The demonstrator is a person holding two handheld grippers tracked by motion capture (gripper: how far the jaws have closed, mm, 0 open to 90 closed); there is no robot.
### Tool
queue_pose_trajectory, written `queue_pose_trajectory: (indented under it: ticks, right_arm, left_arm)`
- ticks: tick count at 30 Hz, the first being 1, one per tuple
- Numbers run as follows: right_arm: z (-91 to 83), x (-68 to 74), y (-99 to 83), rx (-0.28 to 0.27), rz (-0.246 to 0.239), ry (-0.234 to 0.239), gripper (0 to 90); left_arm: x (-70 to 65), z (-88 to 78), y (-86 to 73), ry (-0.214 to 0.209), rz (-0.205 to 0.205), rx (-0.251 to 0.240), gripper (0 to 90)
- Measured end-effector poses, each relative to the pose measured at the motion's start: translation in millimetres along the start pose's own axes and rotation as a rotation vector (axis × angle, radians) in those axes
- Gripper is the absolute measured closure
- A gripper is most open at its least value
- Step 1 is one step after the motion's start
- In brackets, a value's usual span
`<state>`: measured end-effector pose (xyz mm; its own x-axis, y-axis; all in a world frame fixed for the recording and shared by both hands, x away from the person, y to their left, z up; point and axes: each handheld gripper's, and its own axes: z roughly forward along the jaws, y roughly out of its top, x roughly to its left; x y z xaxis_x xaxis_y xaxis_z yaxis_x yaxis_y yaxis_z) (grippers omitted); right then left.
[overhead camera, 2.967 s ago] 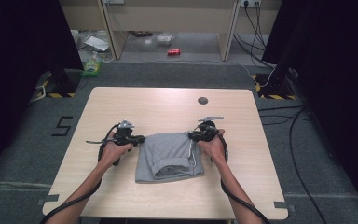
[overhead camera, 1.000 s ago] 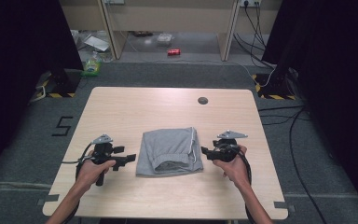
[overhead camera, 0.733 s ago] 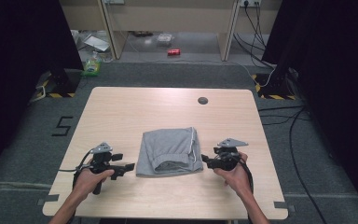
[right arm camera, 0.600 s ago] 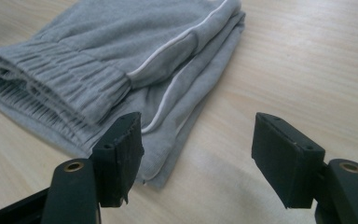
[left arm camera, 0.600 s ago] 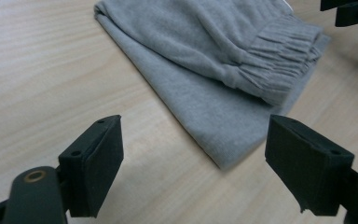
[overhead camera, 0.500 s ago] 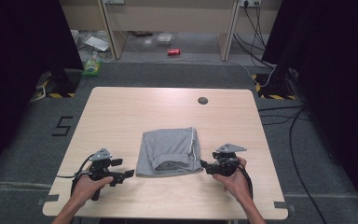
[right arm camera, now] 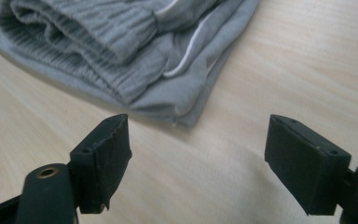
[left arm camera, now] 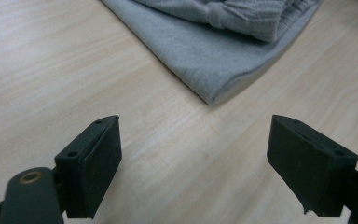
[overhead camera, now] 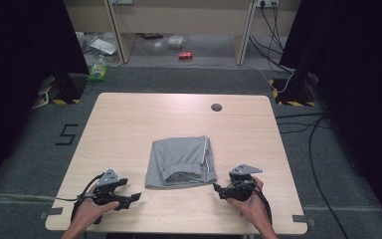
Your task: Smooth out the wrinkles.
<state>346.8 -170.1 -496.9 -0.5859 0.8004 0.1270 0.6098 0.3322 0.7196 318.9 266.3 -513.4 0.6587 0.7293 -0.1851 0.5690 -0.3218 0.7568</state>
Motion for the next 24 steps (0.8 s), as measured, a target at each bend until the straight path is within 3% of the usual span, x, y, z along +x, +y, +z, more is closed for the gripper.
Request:
queue_pose_trajectory:
  ticks: [10,17,22,24]
  right_arm:
    - [-6.5,5.4,-17.2,0.036,-0.018,-0.025,18.8]
    - [-8.2,11.5,-27.1,0.065,-0.055,-0.050,17.2]
    - [-5.5,17.7,-27.9,0.084,-0.112,-0.076,13.7]
    - [-5.2,18.9,-27.9,0.086,-0.114,-0.075,13.3]
  left_arm:
    - [-9.4,-2.5,-13.5,0.049,0.055,0.026,17.1]
    - [-16.9,-0.2,-17.4,0.088,0.135,0.032,15.3]
    - [-18.2,0.4,-17.5,0.094,0.131,0.031,14.2]
    - [-18.1,0.4,-17.5,0.094,0.130,0.031,14.2]
